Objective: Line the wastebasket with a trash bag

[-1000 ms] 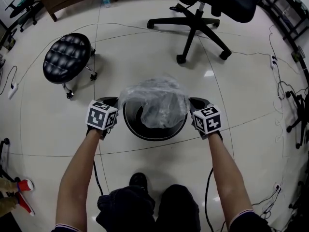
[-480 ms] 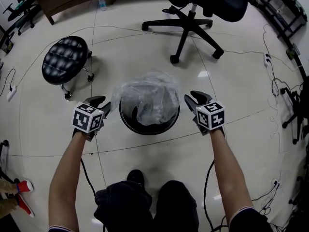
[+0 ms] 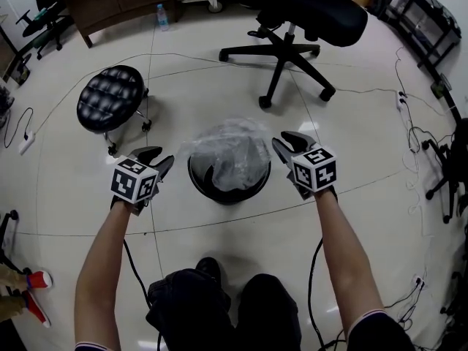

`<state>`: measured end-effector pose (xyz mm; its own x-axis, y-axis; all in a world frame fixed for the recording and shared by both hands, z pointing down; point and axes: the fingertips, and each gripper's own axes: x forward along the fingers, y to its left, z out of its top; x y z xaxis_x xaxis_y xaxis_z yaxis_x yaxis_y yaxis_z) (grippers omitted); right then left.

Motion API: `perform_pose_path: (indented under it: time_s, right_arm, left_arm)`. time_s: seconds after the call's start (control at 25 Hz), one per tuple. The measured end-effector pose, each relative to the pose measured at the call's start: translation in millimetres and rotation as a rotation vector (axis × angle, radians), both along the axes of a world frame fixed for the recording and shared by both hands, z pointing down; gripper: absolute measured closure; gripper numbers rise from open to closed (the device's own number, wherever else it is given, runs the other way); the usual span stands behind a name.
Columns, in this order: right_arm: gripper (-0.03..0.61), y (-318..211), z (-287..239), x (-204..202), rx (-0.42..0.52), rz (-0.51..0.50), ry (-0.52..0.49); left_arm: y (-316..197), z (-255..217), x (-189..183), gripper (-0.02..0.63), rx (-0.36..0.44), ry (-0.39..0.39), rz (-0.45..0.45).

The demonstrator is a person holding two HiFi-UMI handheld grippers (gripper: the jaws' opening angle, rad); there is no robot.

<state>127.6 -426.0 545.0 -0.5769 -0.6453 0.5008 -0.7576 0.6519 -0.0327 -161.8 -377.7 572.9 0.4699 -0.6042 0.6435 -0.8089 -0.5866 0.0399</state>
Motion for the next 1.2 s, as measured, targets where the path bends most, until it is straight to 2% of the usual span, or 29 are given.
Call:
perform_pose_path:
  time_s: [0.08, 0.16, 0.24, 0.36, 0.4, 0.48, 0.52, 0.56, 0.6, 0.88, 1.2]
  right_arm:
    - [0.458, 0, -2, -16, -0.005, -0.041, 0.014]
    - [0.453, -1, 2, -29, -0.016, -0.076, 0.032]
    - [0.450, -6, 7, -37, -0.025, -0.091, 0.047]
    - [0.456, -13, 11, -40, -0.029, -0.087, 0.063]
    - [0.479, -14, 11, -41, -0.027, -0.087, 0.068]
    - [0.566, -12, 9, -43, -0.018, -0.093, 0.075]
    - [0.575, -10, 7, -44, -0.014, -0.101, 0.076]
    - [0.575, -7, 5, -45, -0.009, -0.112, 0.078]
    - [0.575, -3, 2, -44, -0.004, -0.123, 0.080]
    - [0.575, 48, -15, -34, 0.041, -0.190, 0.100]
    - [0.575, 107, 0, -25, -0.008, -0.200, 0.096]
  left_arm:
    - [8, -9, 11, 0.448, -0.006, 0.000, 0.070]
    - [20, -12, 26, 0.420, -0.031, 0.004, 0.153]
    - [27, -13, 41, 0.408, -0.040, 0.020, 0.200]
    - [21, -17, 57, 0.408, -0.018, 0.054, 0.206]
    - [17, -18, 60, 0.408, -0.010, 0.062, 0.199]
    - [11, -18, 64, 0.422, 0.003, 0.067, 0.189]
    - [10, -18, 66, 0.479, 0.011, 0.063, 0.191]
    - [10, -19, 66, 0.576, 0.019, 0.058, 0.194]
    - [11, -20, 67, 0.603, 0.028, 0.054, 0.198]
    - [39, -23, 60, 0.603, 0.028, 0.023, 0.255]
    - [78, -5, 60, 0.603, -0.028, 0.013, 0.269]
